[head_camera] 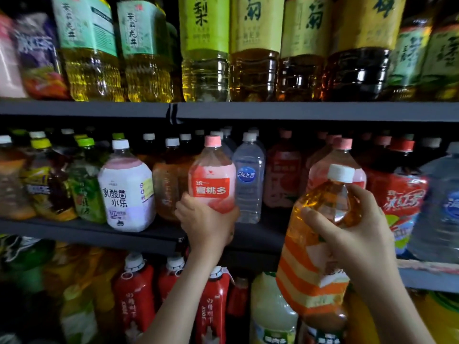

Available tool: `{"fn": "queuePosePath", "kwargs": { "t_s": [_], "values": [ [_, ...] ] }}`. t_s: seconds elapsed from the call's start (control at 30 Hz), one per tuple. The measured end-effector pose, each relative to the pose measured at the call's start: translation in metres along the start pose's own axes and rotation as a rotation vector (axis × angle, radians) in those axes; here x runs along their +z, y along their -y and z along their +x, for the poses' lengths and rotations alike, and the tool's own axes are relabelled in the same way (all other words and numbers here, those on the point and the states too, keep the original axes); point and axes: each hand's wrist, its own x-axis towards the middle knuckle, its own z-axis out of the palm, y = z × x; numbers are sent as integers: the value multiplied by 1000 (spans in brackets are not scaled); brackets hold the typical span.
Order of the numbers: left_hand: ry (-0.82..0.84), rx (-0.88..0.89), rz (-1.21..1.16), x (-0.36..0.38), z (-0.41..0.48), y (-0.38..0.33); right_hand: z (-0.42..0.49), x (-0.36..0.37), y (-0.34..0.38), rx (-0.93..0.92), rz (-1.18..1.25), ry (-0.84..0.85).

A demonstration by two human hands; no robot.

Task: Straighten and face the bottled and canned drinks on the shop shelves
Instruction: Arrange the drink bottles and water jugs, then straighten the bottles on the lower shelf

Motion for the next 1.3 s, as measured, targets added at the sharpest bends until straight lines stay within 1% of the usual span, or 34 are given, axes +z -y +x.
{"fn": "queuePosePath", "kwargs": {
  "t_s": [0.07, 0.13, 0.27, 0.4, 0.6, 0.7, 0.83, 1.03, 1.1, 1.13, 1.17, 1.2, 1.23, 1.27, 1.3],
  "values": [
    [-30, 18, -67, -3, -19, -4, 0, -8, -1, 7, 6, -18],
    [-19, 50, -141, -1, -42, -11, 2, -16, 0, 12, -5, -43],
    [90, 103, -185, 22, -69, -37, 8, -35, 1, -3, -39, -84],
    [203, 52, -187, 47, -79, -61, 11, -55, -5, 0, -63, -116],
    [293, -36, -140, 83, -67, -69, 14, -78, -22, 20, -68, -154],
    [338, -10, -172, 86, -67, -65, 15, -82, -31, 23, -63, -161],
    [342, 65, -170, 88, -68, -56, 12, -83, -37, 28, -46, -151],
    [365, -8, -119, 93, -68, -68, 6, -86, -47, 47, -55, -122],
    [307, 51, -95, 84, -78, -70, 4, -90, -50, 52, -72, -119],
    [256, 117, -133, 76, -87, -72, 4, -92, -52, 56, -79, -118],
    [246, 208, -225, 66, -98, -75, 3, -95, -54, 59, -84, -117],
    [322, 305, -365, 53, -110, -78, 3, -97, -56, 62, -90, -118],
    [496, 379, -516, 38, -121, -83, 4, -100, -57, 65, -97, -122],
    [728, 406, -611, 26, -131, -87, 5, -102, -58, 65, -105, -128],
    [972, 408, -622, 17, -139, -91, 6, -103, -59, 63, -111, -135]
  ]
}}
